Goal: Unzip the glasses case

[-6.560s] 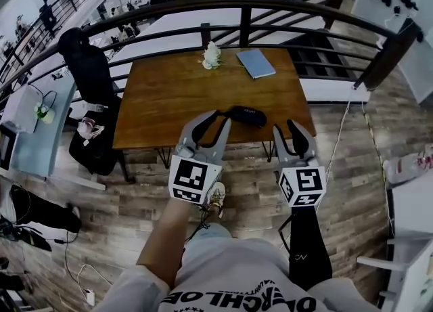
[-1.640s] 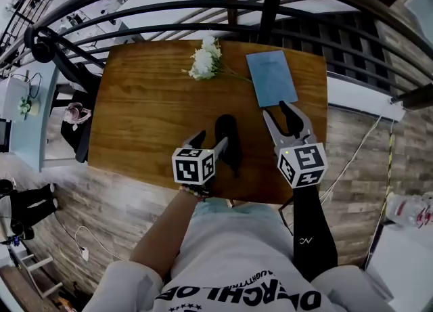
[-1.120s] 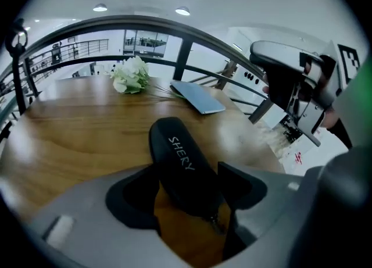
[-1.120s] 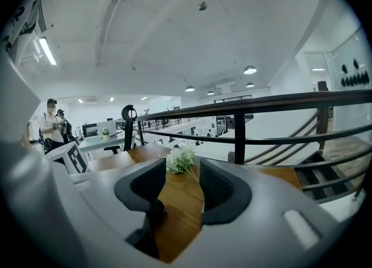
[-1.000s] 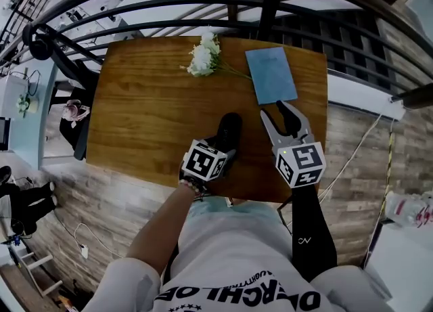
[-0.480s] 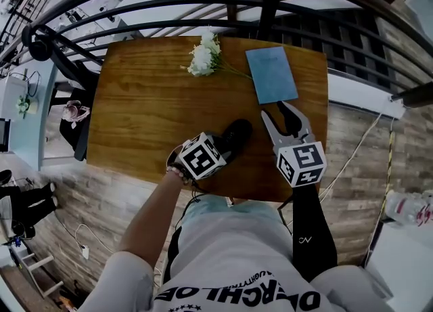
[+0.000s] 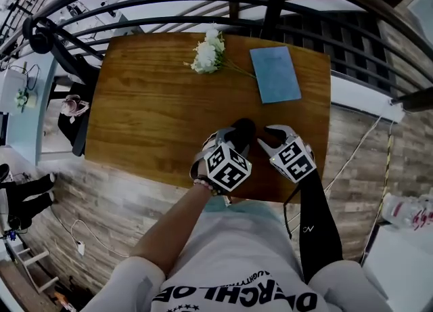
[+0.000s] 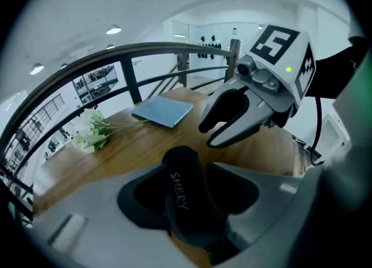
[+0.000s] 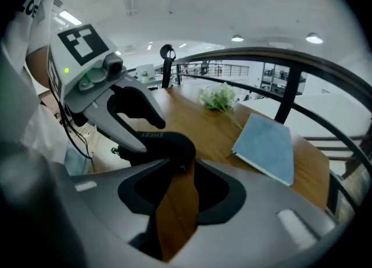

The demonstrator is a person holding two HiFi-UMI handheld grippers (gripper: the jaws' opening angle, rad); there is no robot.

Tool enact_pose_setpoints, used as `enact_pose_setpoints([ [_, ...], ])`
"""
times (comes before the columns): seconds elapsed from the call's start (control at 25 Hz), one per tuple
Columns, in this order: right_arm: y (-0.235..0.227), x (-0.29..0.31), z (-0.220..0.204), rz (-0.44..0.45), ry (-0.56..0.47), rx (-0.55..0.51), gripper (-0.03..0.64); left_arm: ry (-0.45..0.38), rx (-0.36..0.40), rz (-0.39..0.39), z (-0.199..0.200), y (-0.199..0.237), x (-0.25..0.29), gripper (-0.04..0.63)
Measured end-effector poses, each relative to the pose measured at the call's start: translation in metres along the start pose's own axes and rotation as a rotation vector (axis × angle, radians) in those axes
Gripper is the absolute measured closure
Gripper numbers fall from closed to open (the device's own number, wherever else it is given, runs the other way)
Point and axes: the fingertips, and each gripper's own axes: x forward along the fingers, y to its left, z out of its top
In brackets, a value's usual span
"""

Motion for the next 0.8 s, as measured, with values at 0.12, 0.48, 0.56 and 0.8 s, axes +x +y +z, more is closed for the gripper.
enact_pose_setpoints([
  [0.12, 0.006, 0.017, -0.010, 0.031, 0.065, -0.050, 0.459, 0.008, 0.007, 0.056, -0.009, 0.004, 0.007, 0.394],
  [0.48, 0.008, 0.050, -0.021, 0.074, 0.131, -0.139, 0.481, -0.037, 0.028, 0.071, -0.008, 0.000, 0.008, 0.396],
  [0.56, 0.006, 0.050, -0.021, 0.059, 0.130, -0.175, 0.548, -0.039, 0.033, 0.073, -0.008, 0.001, 0.008, 0.396],
  [0.8, 0.012, 0.042, -0.024, 0.077, 0.106, -0.137, 0.588, -0.006, 0.055, 0.068, -0.019, -0.006, 0.003, 0.359],
])
